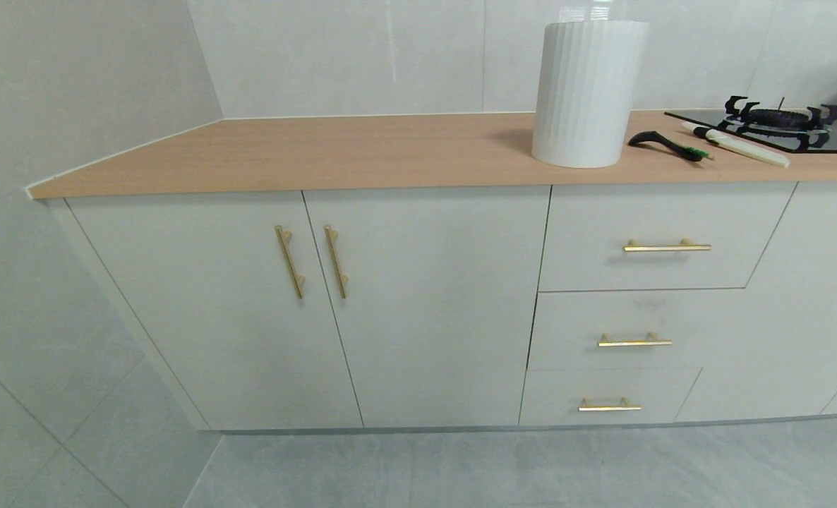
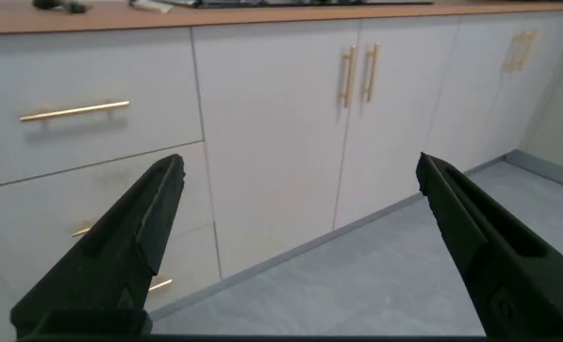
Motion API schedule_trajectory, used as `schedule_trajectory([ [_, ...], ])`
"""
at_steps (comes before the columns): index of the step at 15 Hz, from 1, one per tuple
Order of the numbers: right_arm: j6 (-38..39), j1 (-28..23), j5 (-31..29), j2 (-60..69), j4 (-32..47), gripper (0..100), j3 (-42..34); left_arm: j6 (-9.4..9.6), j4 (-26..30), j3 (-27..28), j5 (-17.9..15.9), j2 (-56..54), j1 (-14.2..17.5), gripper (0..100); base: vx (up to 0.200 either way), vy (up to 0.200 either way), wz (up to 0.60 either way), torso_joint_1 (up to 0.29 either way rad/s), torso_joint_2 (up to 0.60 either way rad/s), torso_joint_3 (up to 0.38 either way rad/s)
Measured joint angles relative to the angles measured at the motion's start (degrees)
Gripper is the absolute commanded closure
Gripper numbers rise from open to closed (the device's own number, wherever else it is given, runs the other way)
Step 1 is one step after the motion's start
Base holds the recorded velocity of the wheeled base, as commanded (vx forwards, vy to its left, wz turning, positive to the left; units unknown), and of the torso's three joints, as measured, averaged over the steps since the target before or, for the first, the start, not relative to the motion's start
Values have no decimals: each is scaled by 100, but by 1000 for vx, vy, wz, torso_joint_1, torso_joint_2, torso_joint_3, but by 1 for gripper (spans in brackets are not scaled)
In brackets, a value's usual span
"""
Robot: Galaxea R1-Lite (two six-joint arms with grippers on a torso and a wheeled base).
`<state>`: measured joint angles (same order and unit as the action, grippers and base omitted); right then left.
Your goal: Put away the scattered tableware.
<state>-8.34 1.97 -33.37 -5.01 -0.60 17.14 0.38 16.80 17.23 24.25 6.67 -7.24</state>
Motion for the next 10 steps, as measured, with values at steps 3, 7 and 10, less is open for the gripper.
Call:
schedule_trajectory([
  [3,121,-154,20,372,-95,0,-455,197,15,-69,-274,-306,471,0,0,0,0,0,0,0],
  [7,117,-182,603,499,-315,0,-1128,9,-63,-522,-644,-614,703,0,0,0,0,0,0,0],
  [10,126,-182,1980,517,-497,0,-1549,2,-996,-1037,-1492,-660,724,0,0,0,0,0,0,0],
])
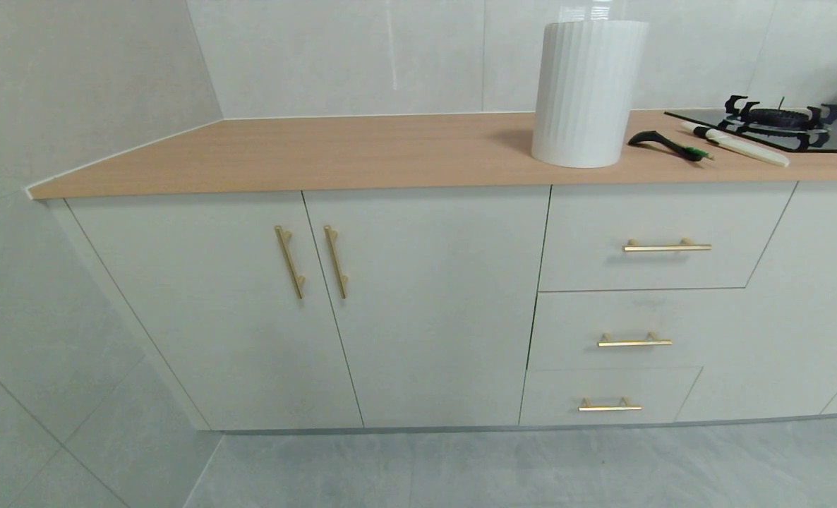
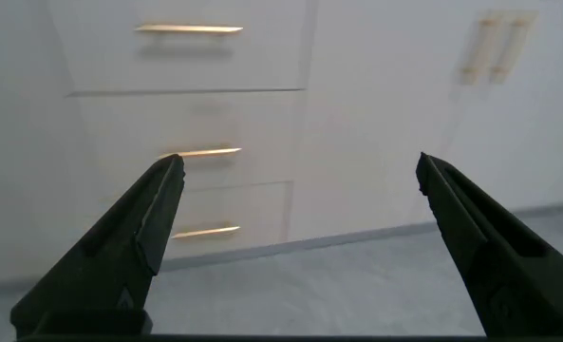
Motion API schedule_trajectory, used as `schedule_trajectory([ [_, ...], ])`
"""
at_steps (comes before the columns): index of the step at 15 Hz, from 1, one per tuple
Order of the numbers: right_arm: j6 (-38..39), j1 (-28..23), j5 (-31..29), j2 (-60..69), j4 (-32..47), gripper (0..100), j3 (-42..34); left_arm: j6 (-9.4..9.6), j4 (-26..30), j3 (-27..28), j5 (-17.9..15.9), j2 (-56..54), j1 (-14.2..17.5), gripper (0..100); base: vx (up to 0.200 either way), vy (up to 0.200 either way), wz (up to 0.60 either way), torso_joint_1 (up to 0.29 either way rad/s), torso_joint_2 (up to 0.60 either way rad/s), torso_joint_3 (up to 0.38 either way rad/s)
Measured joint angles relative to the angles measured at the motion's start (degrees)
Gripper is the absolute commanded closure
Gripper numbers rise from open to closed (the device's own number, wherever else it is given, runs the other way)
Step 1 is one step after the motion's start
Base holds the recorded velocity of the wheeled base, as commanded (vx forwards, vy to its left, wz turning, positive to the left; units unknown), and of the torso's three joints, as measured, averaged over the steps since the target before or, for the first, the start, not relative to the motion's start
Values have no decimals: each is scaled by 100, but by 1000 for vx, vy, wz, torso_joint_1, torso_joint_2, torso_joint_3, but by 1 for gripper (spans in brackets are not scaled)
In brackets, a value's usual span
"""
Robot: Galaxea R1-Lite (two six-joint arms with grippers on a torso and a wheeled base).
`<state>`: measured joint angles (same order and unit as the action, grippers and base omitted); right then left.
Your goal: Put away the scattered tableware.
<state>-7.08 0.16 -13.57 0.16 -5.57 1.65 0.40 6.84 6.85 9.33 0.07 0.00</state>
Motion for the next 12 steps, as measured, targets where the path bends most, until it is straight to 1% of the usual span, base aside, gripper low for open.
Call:
schedule_trajectory([
  [1,11,0,260,2,194,0,-88,4,-176,-178,-334,-5,0,0,0,0,0,0,0,0],
  [3,28,0,523,5,216,0,-132,15,-235,-300,-653,-7,0,0,0,0,0,0,0,0],
  [4,30,0,556,5,218,0,-138,6,-246,-317,-857,-7,0,0,0,0,0,0,0,0],
  [6,20,0,725,5,216,0,-155,11,-257,-339,-930,-10,0,0,0,0,0,0,0,0],
  [7,16,0,955,5,234,0,-157,20,-257,-346,-933,-10,0,0,0,0,0,0,0,0],
  [8,20,0,1368,5,265,0,-160,33,-261,-361,-968,-10,-2,0,0,0,0,0,0,0],
  [9,49,0,1858,5,304,0,-157,60,-266,-368,-1122,-12,-5,0,0,0,0,0,0,0],
  [10,60,0,2171,5,394,0,-151,90,-274,-372,-1399,-12,-5,0,0,0,0,0,0,0],
  [11,73,0,2205,5,402,0,-143,112,-288,-374,-1276,-12,-5,0,0,0,0,0,0,0],
  [12,112,0,2191,5,407,0,-138,132,-386,-402,-925,-12,-5,0,0,0,0,0,0,0],
])
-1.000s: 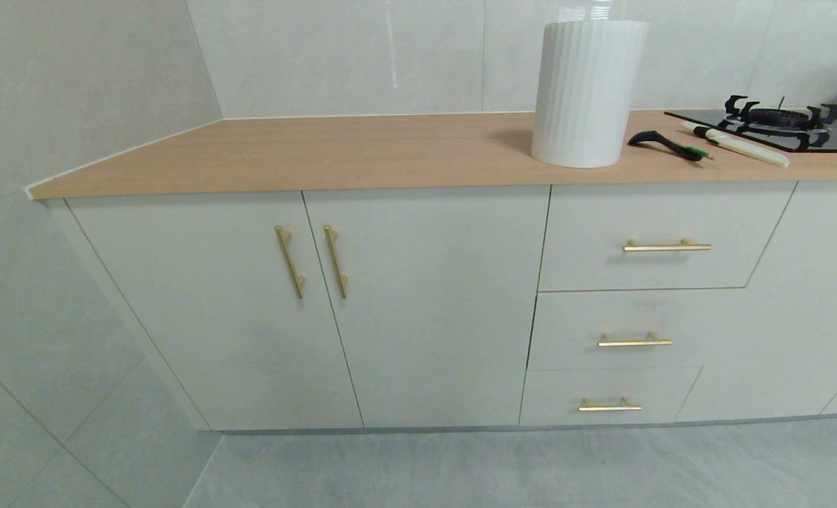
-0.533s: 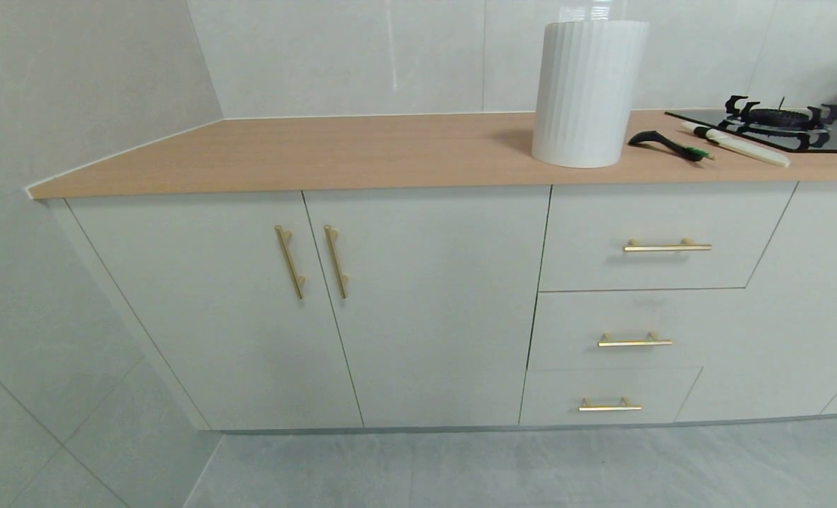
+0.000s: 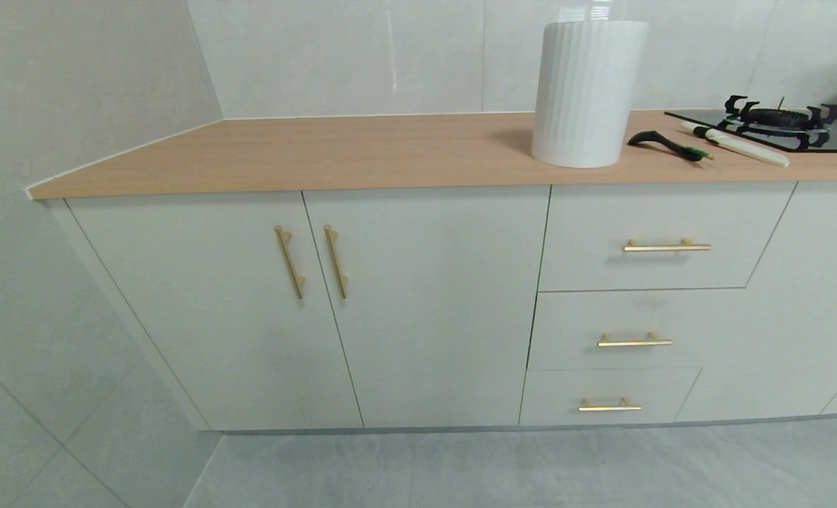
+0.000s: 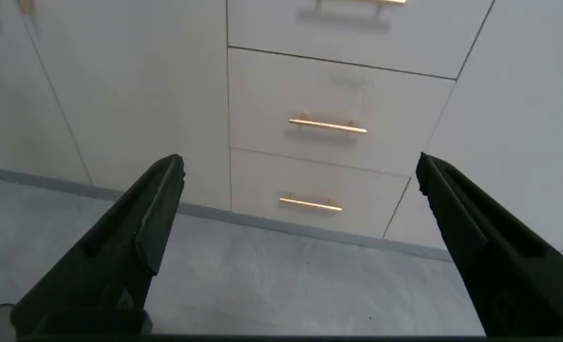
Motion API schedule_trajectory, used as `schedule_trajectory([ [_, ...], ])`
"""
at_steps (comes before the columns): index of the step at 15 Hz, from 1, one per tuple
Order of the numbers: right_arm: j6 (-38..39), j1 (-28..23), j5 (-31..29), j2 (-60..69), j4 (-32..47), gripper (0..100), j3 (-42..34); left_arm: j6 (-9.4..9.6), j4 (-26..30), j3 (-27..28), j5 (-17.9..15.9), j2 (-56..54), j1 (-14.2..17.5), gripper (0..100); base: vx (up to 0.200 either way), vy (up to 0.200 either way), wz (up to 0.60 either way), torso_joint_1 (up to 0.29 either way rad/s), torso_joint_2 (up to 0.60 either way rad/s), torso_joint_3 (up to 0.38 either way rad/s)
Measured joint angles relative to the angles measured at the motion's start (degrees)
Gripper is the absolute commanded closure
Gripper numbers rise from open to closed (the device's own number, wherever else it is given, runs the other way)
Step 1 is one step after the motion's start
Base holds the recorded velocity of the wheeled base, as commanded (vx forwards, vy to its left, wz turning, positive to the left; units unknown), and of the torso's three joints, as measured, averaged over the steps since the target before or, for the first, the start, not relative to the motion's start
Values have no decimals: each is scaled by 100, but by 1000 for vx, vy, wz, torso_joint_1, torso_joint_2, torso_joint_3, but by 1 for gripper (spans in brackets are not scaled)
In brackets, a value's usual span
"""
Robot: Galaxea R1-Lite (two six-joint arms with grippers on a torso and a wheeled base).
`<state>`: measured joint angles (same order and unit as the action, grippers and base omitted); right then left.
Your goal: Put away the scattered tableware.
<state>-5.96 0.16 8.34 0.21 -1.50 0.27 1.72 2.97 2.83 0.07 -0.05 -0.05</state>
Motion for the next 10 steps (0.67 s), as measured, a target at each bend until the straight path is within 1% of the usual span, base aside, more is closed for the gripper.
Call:
schedule_trajectory([
  [1,46,0,-121,0,-2,0,2,-66,-265,-116,206,0,2,0,0,0,0,0,0,0],
  [2,77,0,-356,0,-13,0,2,-162,-333,-189,282,-2,5,0,0,0,0,0,0,0],
  [4,364,0,-1131,-2,11,0,2,16,-305,-258,288,-2,5,0,0,0,0,0,0,0],
  [5,455,0,-1170,-2,79,0,-2,9,-300,-267,282,-2,5,0,0,0,0,0,0,0],
  [7,457,0,-1112,-10,140,0,-16,-117,-302,-272,279,-2,5,0,0,0,0,0,0,0],
  [10,495,0,-1076,-13,152,0,-16,-118,-302,-273,279,-2,5,0,0,0,0,0,0,0],
])
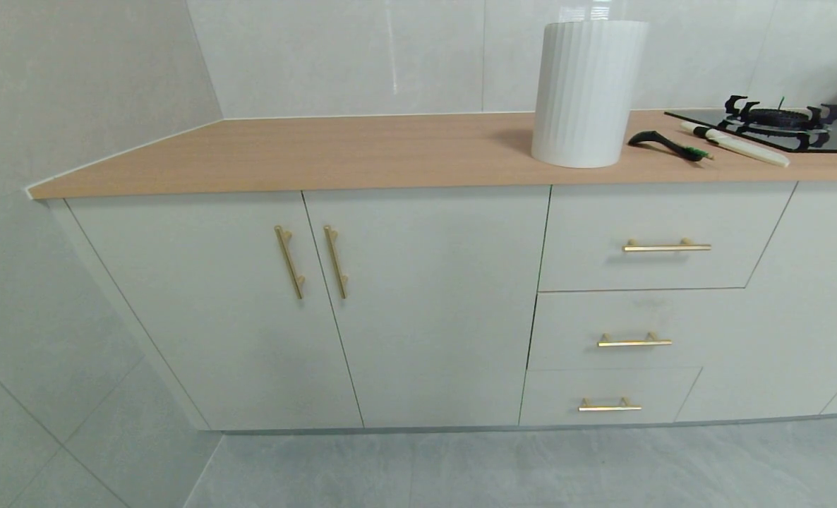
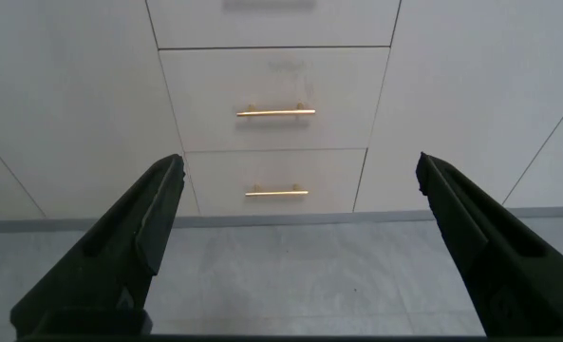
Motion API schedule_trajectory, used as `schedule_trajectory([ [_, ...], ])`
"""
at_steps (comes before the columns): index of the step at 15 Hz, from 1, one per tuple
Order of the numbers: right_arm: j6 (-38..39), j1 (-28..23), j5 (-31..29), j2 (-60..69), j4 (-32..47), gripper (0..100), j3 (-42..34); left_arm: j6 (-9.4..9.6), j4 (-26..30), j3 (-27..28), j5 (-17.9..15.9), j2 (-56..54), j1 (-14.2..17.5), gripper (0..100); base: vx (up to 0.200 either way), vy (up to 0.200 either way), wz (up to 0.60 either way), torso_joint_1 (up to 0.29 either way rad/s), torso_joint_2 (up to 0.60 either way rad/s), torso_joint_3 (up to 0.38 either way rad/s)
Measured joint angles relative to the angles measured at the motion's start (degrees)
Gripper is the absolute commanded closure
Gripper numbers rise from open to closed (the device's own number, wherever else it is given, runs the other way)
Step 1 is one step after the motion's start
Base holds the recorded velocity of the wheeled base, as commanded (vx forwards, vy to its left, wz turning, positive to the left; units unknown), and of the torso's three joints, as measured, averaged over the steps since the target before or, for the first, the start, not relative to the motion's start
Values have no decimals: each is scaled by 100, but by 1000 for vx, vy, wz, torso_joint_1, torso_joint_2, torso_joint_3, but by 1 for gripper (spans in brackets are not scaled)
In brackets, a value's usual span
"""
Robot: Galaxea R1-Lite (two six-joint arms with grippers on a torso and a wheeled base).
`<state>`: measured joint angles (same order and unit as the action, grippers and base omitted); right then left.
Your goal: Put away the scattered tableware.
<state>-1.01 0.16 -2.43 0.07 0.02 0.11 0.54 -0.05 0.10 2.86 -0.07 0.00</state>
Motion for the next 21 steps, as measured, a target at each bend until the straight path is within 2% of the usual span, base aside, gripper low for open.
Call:
schedule_trajectory([
  [6,77,0,5,6,13,0,-1,0,0,0,0,0,-5,0,0,0,0,0,0,0],
  [15,74,0,7,4,22,0,-1,-22,-2,0,2,0,0,0,0,-200,0,4,4,2],
  [21,72,-6,7,4,22,0,-1,-85,-2,-2,4,0,-2,0,0,0,0,0,0,0],
])
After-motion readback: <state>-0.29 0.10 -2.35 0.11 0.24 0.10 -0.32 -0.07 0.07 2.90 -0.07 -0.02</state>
